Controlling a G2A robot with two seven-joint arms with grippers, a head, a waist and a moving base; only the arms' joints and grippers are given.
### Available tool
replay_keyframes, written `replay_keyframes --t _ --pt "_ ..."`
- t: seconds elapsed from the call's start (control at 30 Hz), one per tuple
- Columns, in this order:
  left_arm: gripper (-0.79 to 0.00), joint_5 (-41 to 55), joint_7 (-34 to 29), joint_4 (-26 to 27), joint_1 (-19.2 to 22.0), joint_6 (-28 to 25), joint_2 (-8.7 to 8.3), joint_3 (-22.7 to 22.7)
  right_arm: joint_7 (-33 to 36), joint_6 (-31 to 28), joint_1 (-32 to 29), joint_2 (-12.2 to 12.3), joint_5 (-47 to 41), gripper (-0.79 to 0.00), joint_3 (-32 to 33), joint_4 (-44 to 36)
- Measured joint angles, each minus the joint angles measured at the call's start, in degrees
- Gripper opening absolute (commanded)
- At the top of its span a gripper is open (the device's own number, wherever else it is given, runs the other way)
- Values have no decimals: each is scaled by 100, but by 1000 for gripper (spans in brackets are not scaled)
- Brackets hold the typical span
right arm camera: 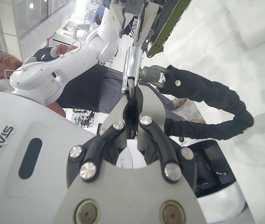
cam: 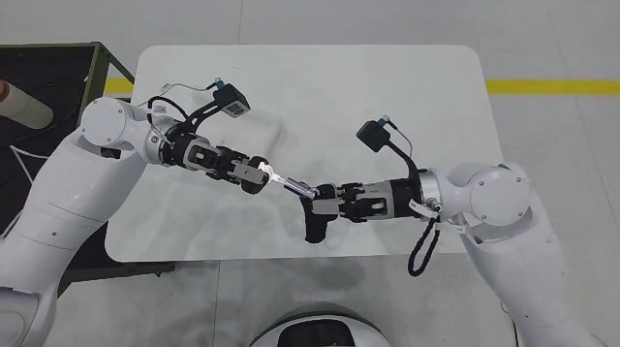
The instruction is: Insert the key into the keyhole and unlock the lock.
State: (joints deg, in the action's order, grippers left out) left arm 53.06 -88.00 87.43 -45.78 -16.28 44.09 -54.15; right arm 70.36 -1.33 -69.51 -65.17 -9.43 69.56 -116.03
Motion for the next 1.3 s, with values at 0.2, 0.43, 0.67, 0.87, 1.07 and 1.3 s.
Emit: replay_keyframes --t 0.2,0.43,0.67,0.87,1.07,1.3 --pt "-785 -237 0 115 -79 0 57 -93 97 11 10 -1 171 -785 -23 -57" --pt "-785 -430 0 232 -137 0 68 -103 225 89 58 1 340 -785 -17 -120" --pt "-785 -456 0 244 -134 1 66 -98 232 88 61 2 341 -785 -18 -122" --pt "-785 -456 0 244 -134 0 66 -99 232 88 61 2 341 -785 -18 -122" --pt "-785 -1270 448 987 -601 -444 5 -486 -46 25 -531 43 584 -785 131 -549" --pt "-785 -2417 1034 1647 -933 -1040 -49 -828 -4 4 -610 76 551 -785 284 -579"
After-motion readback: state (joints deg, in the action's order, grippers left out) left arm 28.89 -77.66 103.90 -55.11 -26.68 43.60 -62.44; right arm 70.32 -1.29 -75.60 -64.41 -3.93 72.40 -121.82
